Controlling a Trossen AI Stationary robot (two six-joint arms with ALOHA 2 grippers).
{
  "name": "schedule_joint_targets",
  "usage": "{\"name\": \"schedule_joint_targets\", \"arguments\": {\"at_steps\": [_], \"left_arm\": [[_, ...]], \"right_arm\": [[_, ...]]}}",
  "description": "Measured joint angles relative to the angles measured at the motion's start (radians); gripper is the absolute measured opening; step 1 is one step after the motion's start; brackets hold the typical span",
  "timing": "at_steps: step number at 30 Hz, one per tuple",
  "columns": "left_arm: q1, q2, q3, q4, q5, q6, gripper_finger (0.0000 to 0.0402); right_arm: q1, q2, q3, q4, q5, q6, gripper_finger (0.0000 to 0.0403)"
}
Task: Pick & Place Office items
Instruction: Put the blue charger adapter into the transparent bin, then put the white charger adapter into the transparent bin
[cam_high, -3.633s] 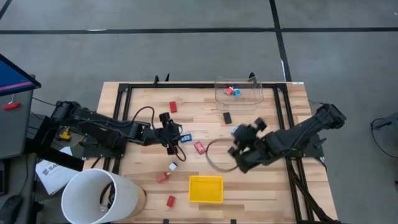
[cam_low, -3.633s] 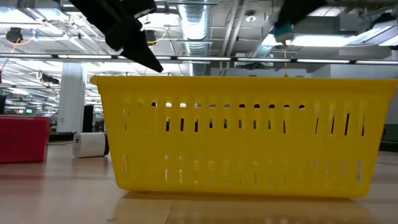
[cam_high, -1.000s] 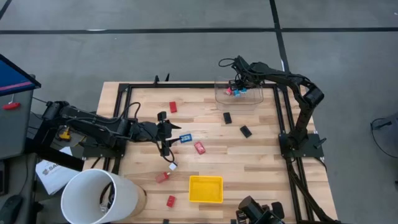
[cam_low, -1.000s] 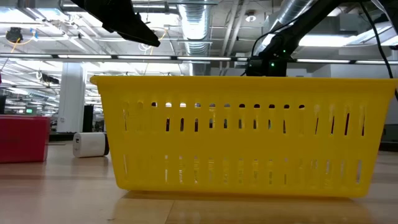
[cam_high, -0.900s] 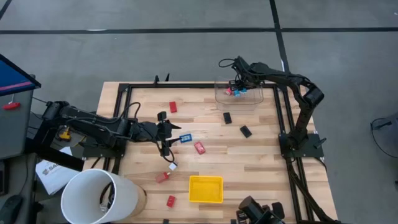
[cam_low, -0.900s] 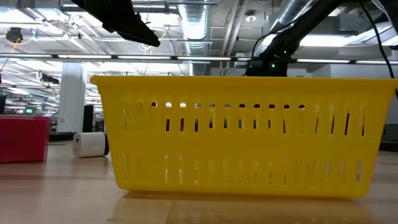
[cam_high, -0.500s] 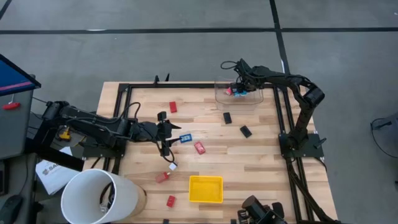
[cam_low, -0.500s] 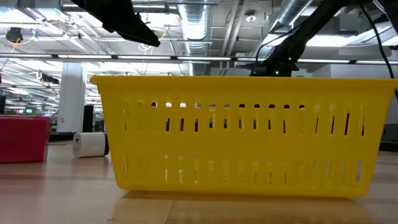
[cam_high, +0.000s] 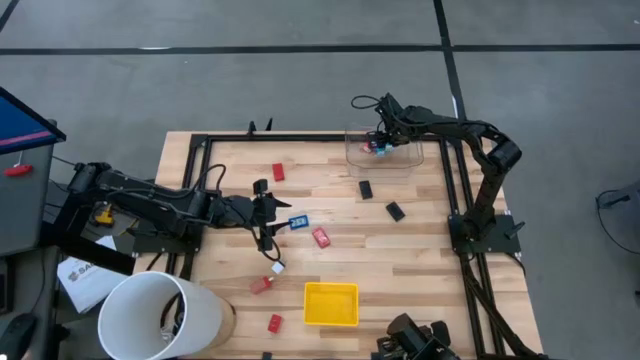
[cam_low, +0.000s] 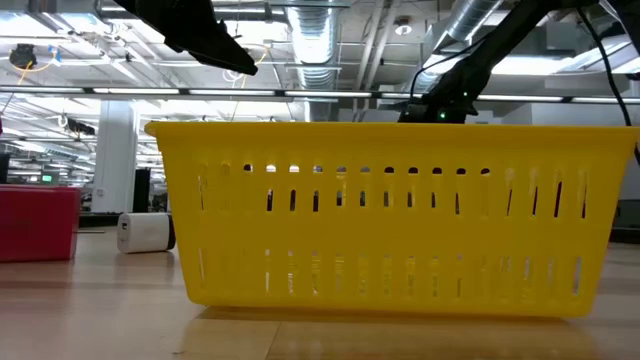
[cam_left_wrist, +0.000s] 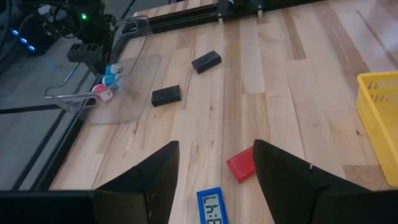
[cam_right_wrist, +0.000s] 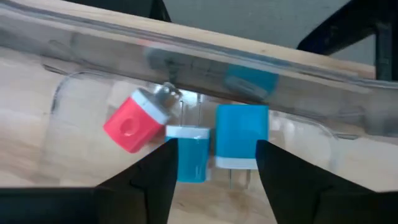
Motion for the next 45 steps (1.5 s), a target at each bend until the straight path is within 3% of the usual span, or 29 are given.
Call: {"name": "schedule_joint_targets", "arguments": {"at_steps": [14,26,35,39,45], "left_arm": [[0.0,0.0,0.0,-0.041,0.0,0.0,0.0199],[0.0,-0.027,0.0,-0.225,0.003,-0.117,0.0199],[-0.071,-0.109,-0.001,-0.347,0.015,-0.388,0.0199],[-0.139,-0.056,-0.044,-0.349,0.005,-0.506,0.0199],[-0.251,0.077,-0.063,-0.379,0.0,-0.721,0.0199]], "right_arm": [[0.062,-0.046,0.0,0.023,0.0,-0.035,0.0218],[0.193,-0.252,0.0,-0.122,0.042,-0.06,0.0219],[0.478,-0.384,0.001,-0.171,0.054,0.014,0.0219],[0.628,-0.42,0.001,-0.186,0.108,0.058,0.0219],[0.839,-0.454,0.001,-0.227,0.287,0.133,0.0219]]}}
